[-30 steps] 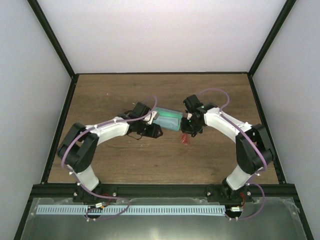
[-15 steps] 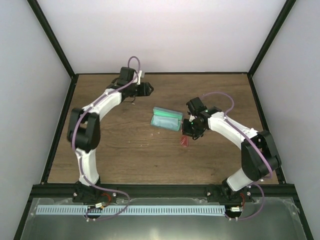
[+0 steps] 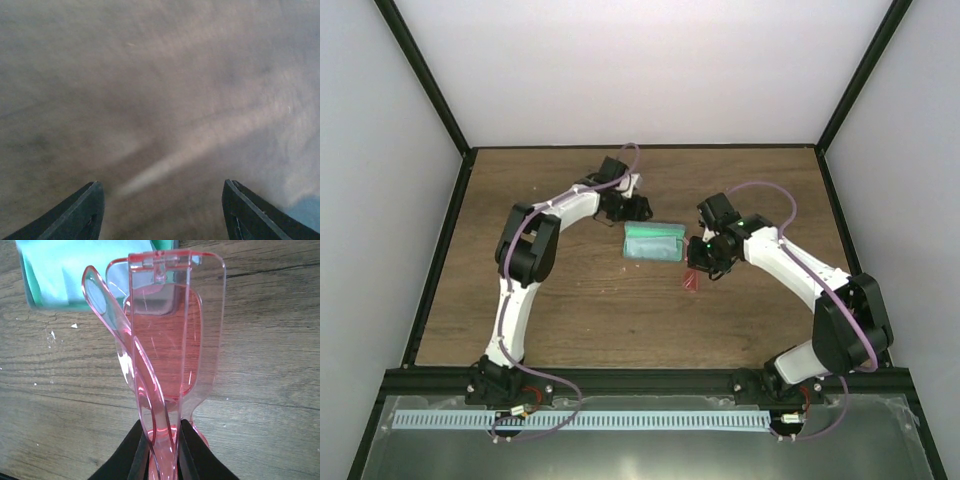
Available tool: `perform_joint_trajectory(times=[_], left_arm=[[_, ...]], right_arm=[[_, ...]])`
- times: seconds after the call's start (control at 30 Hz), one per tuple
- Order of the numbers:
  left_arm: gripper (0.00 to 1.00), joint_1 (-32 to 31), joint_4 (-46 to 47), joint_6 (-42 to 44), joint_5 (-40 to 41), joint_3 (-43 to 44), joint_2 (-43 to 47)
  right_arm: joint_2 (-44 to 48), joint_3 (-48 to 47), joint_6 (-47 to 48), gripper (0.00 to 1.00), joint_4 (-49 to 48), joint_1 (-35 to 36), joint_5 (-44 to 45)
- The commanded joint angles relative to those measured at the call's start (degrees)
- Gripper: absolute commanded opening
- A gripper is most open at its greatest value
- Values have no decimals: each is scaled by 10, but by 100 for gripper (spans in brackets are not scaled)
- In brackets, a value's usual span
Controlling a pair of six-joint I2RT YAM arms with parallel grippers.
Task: Organize the sunglasses
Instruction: Adjust the sunglasses case at the center of the board.
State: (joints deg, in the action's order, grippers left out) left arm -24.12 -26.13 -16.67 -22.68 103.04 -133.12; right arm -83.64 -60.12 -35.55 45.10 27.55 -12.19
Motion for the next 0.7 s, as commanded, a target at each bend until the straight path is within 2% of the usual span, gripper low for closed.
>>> perform_joint_trajectory(times=[0.0, 0.13, 0.3, 0.53, 0.67], left_arm=[[66, -36, -5, 16, -4, -94, 62], [66, -59, 16, 10, 3, -193, 116], [65, -78, 22, 3, 10, -275, 174], [66, -99, 19, -12, 5, -323, 232], [65, -107, 17, -13, 2, -328, 245]], right_arm=[[8, -8, -13, 12, 6, -3, 19], [13, -6, -32, 12, 1, -3, 26], [15, -3, -45, 12, 8, -3, 46], [-18, 2, -45, 12, -26, -3, 18], [-75, -29, -49, 11, -24, -3, 24]])
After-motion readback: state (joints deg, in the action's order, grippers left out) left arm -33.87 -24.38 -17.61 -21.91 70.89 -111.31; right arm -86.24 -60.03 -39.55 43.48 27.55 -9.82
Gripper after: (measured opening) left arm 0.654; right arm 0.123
